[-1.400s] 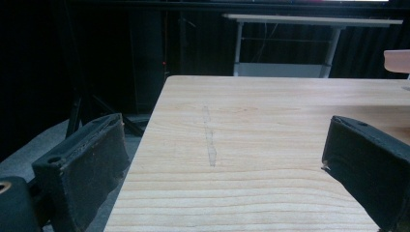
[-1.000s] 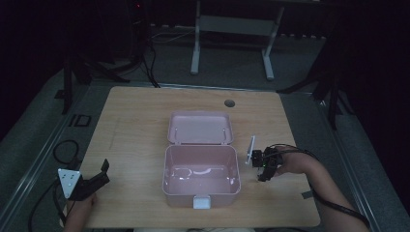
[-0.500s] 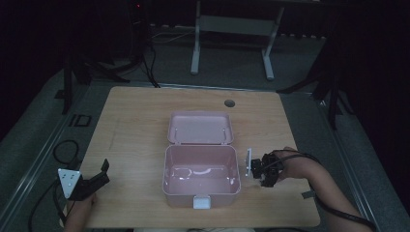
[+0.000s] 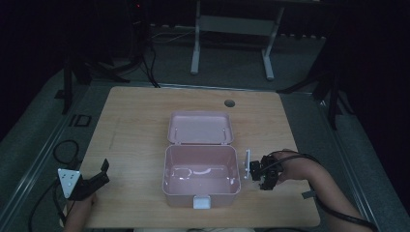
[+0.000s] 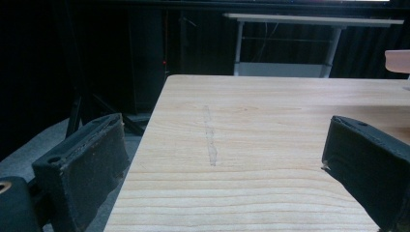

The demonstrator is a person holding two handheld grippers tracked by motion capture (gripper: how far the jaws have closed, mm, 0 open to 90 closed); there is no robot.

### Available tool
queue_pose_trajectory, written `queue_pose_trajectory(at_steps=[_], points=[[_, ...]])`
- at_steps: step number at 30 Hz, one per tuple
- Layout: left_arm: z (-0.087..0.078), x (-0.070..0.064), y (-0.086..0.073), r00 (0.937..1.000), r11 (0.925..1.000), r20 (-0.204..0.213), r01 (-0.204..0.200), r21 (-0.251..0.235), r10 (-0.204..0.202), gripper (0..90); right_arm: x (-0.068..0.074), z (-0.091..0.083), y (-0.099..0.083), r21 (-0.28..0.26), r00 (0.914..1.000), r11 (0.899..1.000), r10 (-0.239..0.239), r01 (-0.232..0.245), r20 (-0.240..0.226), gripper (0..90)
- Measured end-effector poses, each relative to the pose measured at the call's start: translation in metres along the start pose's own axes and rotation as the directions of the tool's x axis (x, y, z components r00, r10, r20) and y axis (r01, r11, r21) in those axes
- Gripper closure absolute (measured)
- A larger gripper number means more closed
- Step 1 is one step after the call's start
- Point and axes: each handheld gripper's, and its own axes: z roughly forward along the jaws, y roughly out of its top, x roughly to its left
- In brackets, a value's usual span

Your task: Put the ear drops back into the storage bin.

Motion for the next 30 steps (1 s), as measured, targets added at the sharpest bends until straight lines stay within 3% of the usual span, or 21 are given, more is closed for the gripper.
queue_pose_trajectory(at_steps=[22, 30], points=[[0.000, 0.000, 0.000, 1.0000, 1.0000, -0.001, 0.005, -0.003, -0.005, 2.3, 0.002, -0.030, 0.005, 0.008, 0.9999, 1.000, 0.003, -0.003, 0.014, 59.4], [0.000, 0.000, 0.000, 1.0000, 1.0000, -0.002, 0.005, -0.003, -0.005, 2.4, 0.005, -0.052, 0.007, 0.004, 0.9996, 1.000, -0.003, 0.003, 0.027, 59.4]])
